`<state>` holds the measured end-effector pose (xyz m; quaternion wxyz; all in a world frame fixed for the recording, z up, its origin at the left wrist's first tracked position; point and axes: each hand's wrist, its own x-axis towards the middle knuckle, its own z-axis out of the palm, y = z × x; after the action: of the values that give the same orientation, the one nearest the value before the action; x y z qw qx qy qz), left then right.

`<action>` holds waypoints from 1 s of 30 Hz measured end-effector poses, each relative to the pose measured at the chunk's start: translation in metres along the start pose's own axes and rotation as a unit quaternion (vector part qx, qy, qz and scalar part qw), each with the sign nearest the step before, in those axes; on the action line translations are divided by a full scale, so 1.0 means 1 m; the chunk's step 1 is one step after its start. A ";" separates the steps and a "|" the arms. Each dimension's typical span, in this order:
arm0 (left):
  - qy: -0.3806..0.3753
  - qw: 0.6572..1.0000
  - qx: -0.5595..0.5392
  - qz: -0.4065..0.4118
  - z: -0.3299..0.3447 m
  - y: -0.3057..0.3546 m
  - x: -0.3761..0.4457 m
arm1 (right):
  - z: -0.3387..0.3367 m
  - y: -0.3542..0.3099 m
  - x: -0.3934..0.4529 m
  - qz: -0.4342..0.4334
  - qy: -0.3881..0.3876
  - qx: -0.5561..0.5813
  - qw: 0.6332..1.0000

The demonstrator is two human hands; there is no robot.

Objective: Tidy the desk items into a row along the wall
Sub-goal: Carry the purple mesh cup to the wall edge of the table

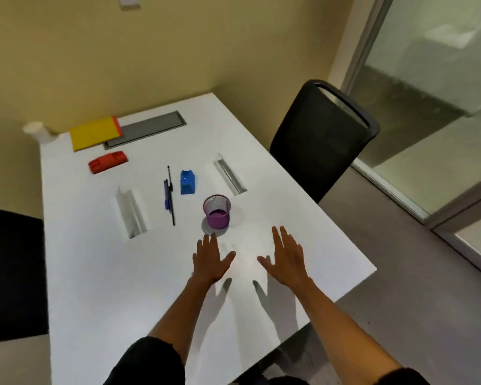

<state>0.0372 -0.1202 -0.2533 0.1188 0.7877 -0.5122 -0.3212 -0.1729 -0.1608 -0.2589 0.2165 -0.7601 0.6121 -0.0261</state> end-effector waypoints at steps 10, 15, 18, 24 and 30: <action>0.081 0.963 -0.201 -0.161 -0.027 0.001 0.094 | 0.007 -0.039 0.159 -0.168 -0.117 0.036 0.978; 0.108 0.928 -0.287 -0.211 -0.023 0.007 0.123 | 0.016 -0.052 0.210 -0.184 -0.161 0.097 0.965; 0.132 0.924 -0.292 -0.209 -0.014 0.007 0.135 | 0.027 -0.056 0.228 -0.194 -0.187 0.133 0.954; 0.147 0.921 -0.315 -0.175 -0.001 0.008 0.143 | 0.039 -0.060 0.239 -0.218 -0.204 0.240 0.924; 0.146 0.916 -0.320 -0.191 0.007 0.014 0.138 | 0.037 -0.059 0.233 -0.219 -0.226 0.267 0.911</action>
<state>0.0603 -0.2477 -0.3044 0.3747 0.8283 -0.1988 -0.3661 -0.0494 -0.3602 -0.3237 0.5331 -0.7743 0.3352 -0.0625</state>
